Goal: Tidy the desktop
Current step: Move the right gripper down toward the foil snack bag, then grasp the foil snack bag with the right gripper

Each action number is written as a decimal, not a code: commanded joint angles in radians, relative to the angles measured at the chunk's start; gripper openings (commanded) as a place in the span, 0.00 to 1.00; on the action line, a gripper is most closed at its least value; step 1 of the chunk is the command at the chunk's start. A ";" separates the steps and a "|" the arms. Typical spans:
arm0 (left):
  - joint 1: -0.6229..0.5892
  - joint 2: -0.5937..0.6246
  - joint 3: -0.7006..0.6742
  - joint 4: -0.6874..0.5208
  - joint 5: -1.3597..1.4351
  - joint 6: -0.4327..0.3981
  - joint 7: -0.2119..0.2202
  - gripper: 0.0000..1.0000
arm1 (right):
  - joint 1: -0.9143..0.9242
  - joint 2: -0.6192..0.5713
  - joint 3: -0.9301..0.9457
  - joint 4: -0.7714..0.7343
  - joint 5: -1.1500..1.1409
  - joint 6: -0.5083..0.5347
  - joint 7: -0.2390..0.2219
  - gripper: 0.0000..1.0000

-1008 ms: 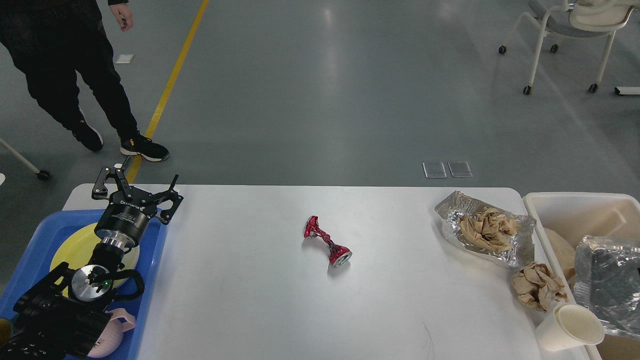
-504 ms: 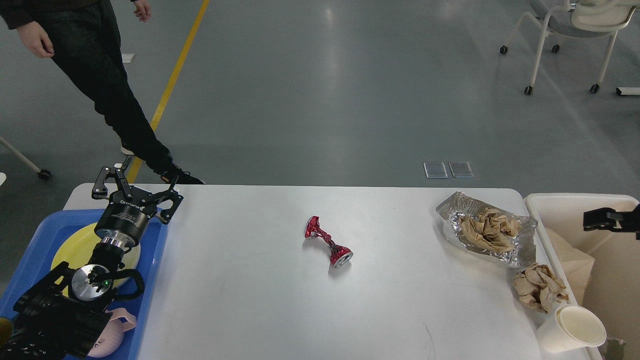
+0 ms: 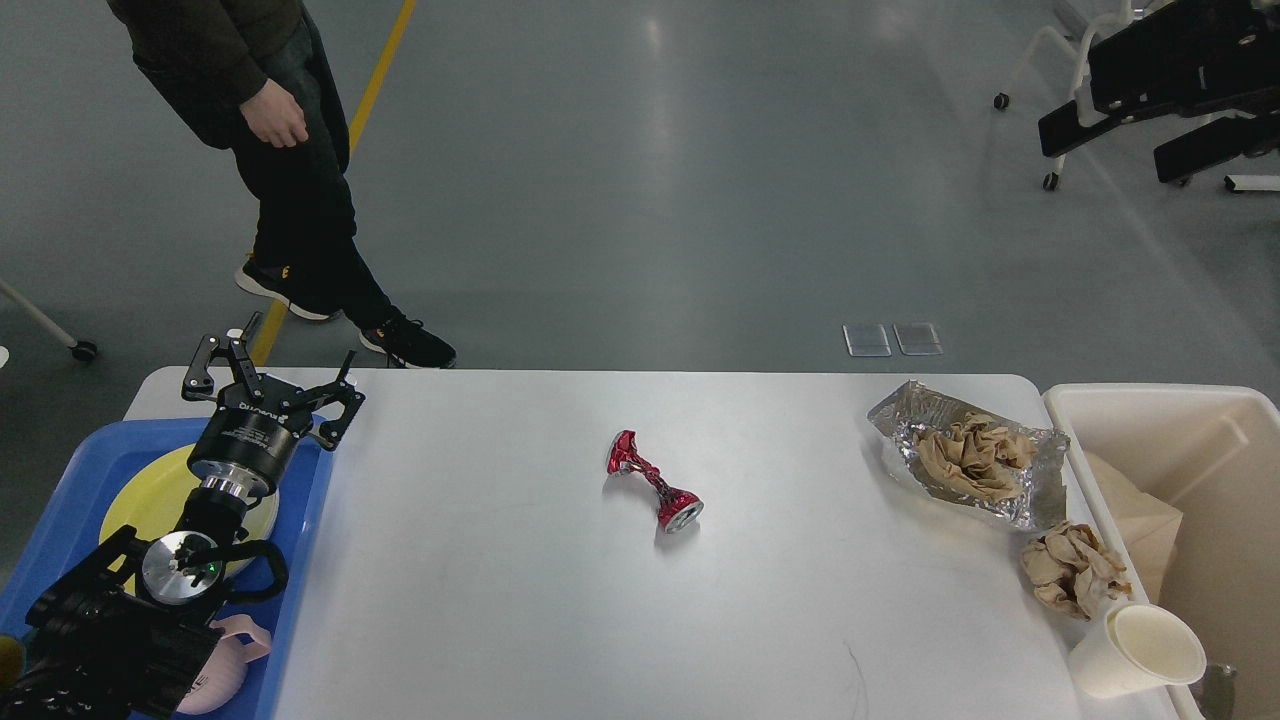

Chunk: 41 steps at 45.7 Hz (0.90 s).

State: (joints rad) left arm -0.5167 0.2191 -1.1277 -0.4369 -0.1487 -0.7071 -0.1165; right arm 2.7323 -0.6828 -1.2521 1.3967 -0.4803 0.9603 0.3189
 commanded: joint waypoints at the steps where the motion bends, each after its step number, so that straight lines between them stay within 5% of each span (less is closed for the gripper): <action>1: 0.000 0.000 0.000 0.000 0.000 0.000 0.000 1.00 | -0.068 0.005 0.006 -0.007 -0.024 0.000 -0.007 1.00; 7: 0.000 0.000 0.000 0.000 0.000 0.000 0.000 1.00 | -0.322 0.032 0.003 -0.096 -0.034 -0.033 -0.020 1.00; 15: -0.002 -0.001 0.000 0.000 0.000 0.000 0.000 1.00 | -0.918 0.183 0.005 -0.428 -0.023 -0.468 -0.072 1.00; 25: -0.002 -0.001 0.000 0.000 0.000 0.000 0.000 1.00 | -1.489 0.308 0.043 -0.942 0.189 -0.529 -0.086 1.00; 31: -0.002 -0.001 0.000 0.000 0.000 0.000 0.000 1.00 | -1.637 0.332 0.051 -1.085 0.236 -0.549 -0.095 1.00; 41: -0.002 -0.001 0.000 0.000 0.000 0.000 0.000 1.00 | -1.721 0.341 0.100 -1.102 0.238 -0.664 -0.104 1.00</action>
State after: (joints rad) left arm -0.5187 0.2178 -1.1273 -0.4374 -0.1488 -0.7071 -0.1166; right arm 1.0615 -0.3461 -1.1748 0.3039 -0.2432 0.3529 0.2221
